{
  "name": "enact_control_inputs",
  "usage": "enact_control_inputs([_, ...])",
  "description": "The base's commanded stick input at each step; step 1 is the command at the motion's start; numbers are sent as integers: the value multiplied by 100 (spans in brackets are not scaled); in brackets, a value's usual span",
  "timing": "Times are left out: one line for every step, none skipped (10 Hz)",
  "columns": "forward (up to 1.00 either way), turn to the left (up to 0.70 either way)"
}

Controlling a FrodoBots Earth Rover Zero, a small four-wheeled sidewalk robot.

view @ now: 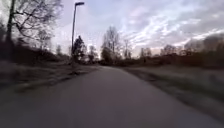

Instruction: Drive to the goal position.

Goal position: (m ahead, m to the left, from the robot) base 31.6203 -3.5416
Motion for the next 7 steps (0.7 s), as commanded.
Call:
enact_control_inputs([100,1])
enact_control_inputs([100,1])
enact_control_inputs([100,1])
enact_control_inputs([100,1])
enact_control_inputs([100,1])
enact_control_inputs([100,1])
enact_control_inputs([100,9])
